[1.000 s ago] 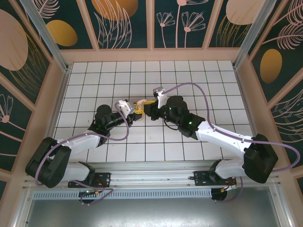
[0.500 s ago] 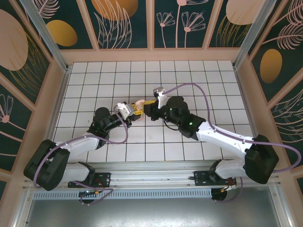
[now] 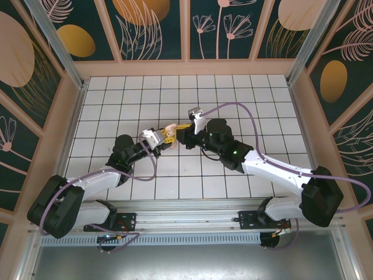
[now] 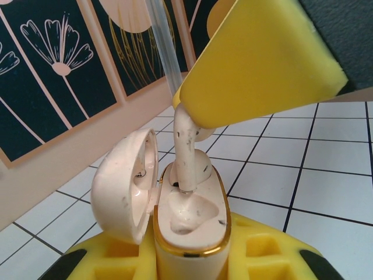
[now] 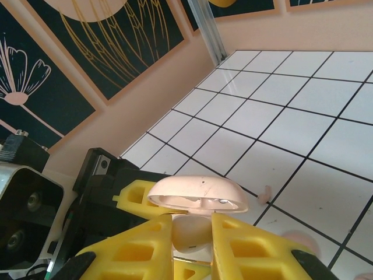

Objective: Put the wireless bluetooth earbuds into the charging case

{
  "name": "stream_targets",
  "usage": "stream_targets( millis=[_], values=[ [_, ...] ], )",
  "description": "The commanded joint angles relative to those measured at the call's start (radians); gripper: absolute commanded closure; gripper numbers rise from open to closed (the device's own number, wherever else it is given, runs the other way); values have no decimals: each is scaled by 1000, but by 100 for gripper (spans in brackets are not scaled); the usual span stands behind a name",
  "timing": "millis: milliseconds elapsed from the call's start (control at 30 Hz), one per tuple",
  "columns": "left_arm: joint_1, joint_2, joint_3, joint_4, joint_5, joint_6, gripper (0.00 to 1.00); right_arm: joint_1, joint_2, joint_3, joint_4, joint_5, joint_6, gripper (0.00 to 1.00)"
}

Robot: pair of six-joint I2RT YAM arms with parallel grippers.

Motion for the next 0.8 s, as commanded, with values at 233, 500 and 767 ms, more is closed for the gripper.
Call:
stream_targets(
  millis=[233,500,767],
  values=[
    [-2,-48,-18,75,9,56,83,15,-5,24,-19,-36,-23,80],
    [-1,-58,-18,67,2,57,83,32,28,50,0,-57,-29,80],
    [-2,-74,-14,56,4,52,83,43,52,58,33,-71,-25,80]
  ],
)
